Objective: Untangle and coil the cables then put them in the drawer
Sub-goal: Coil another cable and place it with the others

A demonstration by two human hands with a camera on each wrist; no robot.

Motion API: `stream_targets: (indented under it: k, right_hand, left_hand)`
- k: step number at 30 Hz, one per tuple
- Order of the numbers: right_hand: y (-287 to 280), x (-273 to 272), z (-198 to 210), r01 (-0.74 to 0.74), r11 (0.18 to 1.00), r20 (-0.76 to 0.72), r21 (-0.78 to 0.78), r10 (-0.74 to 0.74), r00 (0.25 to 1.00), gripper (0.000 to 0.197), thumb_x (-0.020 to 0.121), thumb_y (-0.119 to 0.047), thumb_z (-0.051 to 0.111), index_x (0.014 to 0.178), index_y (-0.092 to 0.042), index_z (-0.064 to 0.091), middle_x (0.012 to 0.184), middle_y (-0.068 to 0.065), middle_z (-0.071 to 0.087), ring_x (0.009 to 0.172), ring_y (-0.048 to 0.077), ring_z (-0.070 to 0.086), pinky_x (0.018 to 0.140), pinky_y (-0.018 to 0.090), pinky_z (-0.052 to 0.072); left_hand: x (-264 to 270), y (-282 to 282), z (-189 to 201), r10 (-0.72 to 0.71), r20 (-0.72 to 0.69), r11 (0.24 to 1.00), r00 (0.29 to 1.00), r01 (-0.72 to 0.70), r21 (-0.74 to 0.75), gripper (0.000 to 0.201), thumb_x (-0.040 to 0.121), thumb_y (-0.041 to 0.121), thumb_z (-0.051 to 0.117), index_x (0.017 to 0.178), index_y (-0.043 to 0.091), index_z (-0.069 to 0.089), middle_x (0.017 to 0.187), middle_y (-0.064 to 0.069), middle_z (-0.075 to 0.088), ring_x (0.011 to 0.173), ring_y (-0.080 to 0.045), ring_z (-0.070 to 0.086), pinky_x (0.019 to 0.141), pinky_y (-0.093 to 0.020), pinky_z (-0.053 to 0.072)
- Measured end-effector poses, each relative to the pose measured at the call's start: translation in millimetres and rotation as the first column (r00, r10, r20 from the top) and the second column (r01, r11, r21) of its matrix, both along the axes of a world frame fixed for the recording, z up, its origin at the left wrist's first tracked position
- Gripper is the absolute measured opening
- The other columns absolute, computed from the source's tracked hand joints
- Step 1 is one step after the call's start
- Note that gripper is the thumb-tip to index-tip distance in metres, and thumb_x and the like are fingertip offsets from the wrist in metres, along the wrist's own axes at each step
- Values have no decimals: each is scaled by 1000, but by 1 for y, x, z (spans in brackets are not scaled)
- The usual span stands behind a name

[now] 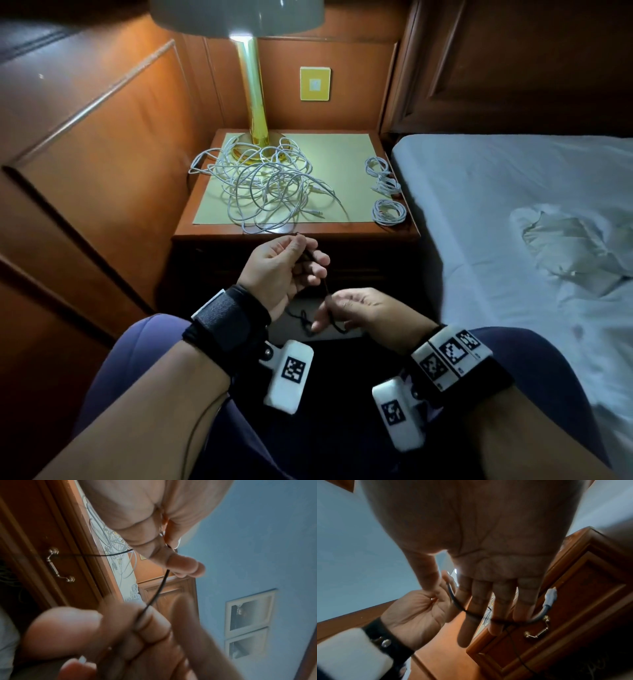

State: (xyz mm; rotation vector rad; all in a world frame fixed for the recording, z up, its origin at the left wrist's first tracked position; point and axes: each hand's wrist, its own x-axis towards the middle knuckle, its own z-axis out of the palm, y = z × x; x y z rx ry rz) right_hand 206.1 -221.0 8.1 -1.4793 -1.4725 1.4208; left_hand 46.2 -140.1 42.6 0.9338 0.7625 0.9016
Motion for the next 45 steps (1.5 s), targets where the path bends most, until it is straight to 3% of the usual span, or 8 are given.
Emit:
stream_targets:
  k: [4, 9, 13, 17, 22, 30, 39, 45]
  right_hand:
    - [6, 18, -3, 222, 973, 143, 62, -229, 963, 39, 99, -34, 59, 64, -18, 56, 59, 10, 56, 56, 27, 63, 63, 42, 45]
    - [23, 46, 11, 522, 852, -192, 30, -508, 840, 47, 102, -38, 52, 61, -24, 35, 49, -3, 26, 35, 12, 24, 39, 23, 26]
    - [33, 38, 17, 395, 917, -311, -55, -391, 866, 42, 98, -35, 48, 60, -21, 40, 52, -1, 20, 41, 12, 15, 43, 24, 9]
    - [41, 22, 21, 149, 983, -479, -108, -183, 858, 24, 81, -29, 44, 63, -14, 41, 55, 0, 19, 41, 11, 16, 41, 22, 14]
    - [69, 52, 23, 342, 930, -723, -135, -329, 608, 20, 84, -24, 41, 65, -17, 40, 49, -7, 22, 38, 8, 18, 44, 27, 11]
    - [93, 119, 24, 853, 471, -714, -225, -676, 185, 26, 95, -14, 37, 74, -19, 51, 58, -6, 27, 45, 10, 23, 49, 25, 25]
    - [100, 89, -15, 388, 700, 202, 599, -601, 773, 26, 97, -22, 47, 87, -18, 71, 91, -3, 62, 77, -3, 58, 81, 16, 45]
    - [98, 62, -21, 209, 946, 104, 248, -240, 965, 27, 94, -20, 44, 70, -12, 52, 99, 3, 74, 67, -5, 60, 63, 6, 39]
  left_hand:
    - [-6, 21, -6, 176, 36, 984, 984, -176, 9, 26, 107, 13, 37, 88, 5, 51, 68, -9, 70, 55, -15, 67, 51, -19, 53]
    - [-26, 47, -26, 149, -329, 986, 933, -165, -20, 26, 104, 16, 50, 83, 1, 54, 72, -18, 65, 52, -20, 69, 45, -24, 53]
    - [-25, 53, -44, 241, -745, 913, 623, 115, 391, 22, 92, 34, 67, 79, 17, 63, 68, -5, 65, 52, -17, 60, 53, -29, 48]
    - [4, 44, -42, 47, -563, 806, 825, 301, 510, 24, 94, 35, 57, 111, 23, 67, 101, 8, 70, 96, -7, 66, 87, -19, 50]
    - [29, 51, -29, -331, -337, 882, 881, 416, 222, 45, 108, 26, 35, 81, 2, 60, 51, -1, 44, 46, -17, 41, 52, -27, 40]
    - [17, 112, -43, 184, -786, 786, 590, 392, 478, 27, 94, 42, 61, 80, 22, 71, 69, 3, 66, 65, -15, 57, 63, -30, 44]
    - [31, 101, -54, 258, -748, 601, 611, 505, 620, 9, 90, 21, 70, 86, 22, 78, 78, 14, 67, 75, -4, 59, 68, -2, 36]
    - [30, 97, -48, 206, -658, 538, 724, 478, 694, 9, 91, 25, 66, 87, 22, 74, 83, 15, 58, 79, 1, 56, 72, -7, 38]
